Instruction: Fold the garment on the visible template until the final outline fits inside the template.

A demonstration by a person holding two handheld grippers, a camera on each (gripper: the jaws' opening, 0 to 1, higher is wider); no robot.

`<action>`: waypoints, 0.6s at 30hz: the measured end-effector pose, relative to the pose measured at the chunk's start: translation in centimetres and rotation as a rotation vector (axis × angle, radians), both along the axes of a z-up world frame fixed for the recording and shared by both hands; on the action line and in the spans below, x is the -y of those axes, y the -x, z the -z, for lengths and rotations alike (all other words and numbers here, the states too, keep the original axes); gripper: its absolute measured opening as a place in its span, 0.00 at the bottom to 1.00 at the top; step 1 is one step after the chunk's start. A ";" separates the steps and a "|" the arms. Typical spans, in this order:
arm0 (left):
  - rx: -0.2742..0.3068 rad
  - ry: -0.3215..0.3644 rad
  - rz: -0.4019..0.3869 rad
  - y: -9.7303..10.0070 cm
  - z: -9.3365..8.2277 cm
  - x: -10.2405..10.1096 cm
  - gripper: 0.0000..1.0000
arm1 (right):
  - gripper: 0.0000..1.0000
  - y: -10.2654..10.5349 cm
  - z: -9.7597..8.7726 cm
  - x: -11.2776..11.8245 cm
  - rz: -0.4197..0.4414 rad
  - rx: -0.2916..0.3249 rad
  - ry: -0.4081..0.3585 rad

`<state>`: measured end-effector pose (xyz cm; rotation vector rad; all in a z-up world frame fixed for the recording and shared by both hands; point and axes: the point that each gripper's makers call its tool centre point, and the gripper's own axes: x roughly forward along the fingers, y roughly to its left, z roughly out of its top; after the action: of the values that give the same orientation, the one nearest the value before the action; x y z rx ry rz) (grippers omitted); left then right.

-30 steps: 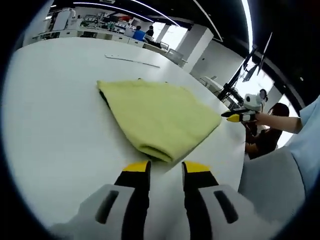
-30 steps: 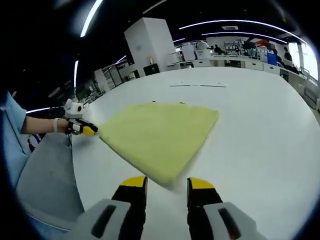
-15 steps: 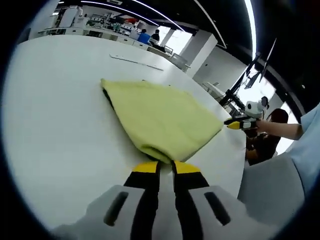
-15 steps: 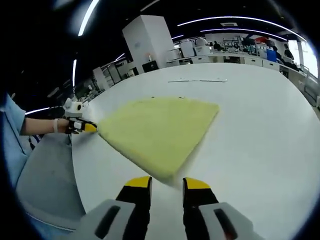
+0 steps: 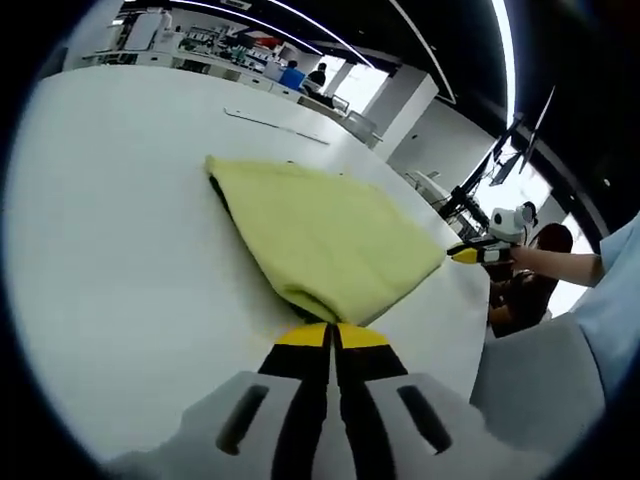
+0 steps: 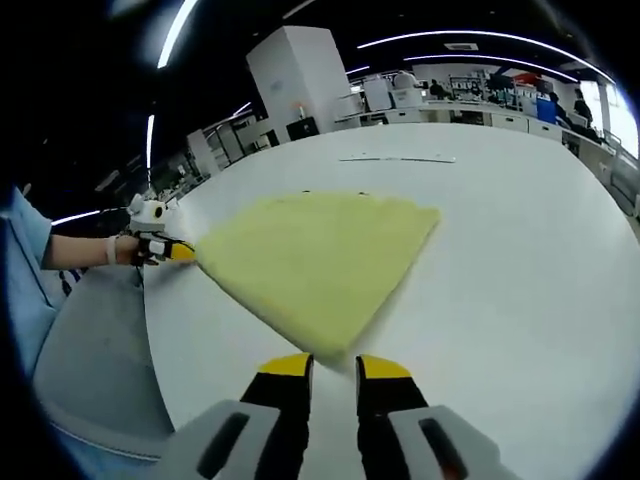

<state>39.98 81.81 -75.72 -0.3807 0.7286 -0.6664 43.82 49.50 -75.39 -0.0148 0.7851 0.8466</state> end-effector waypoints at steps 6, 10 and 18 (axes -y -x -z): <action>-0.005 0.005 -0.007 0.0 -0.1 -0.3 0.00 | 0.10 -0.6 0.3 -0.4 -0.003 0.012 -0.010; -0.007 0.010 -0.011 0.0 -0.1 -0.6 0.00 | 0.03 -0.7 0.6 -0.8 -0.022 0.012 0.007; 0.003 0.000 -0.011 0.4 -0.3 -1.2 0.00 | 0.00 -0.7 0.6 -0.5 -0.015 -0.005 0.012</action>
<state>39.62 83.06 -75.41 -0.3836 0.7228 -0.6563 44.48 49.96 -75.96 -0.0292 0.7952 0.8570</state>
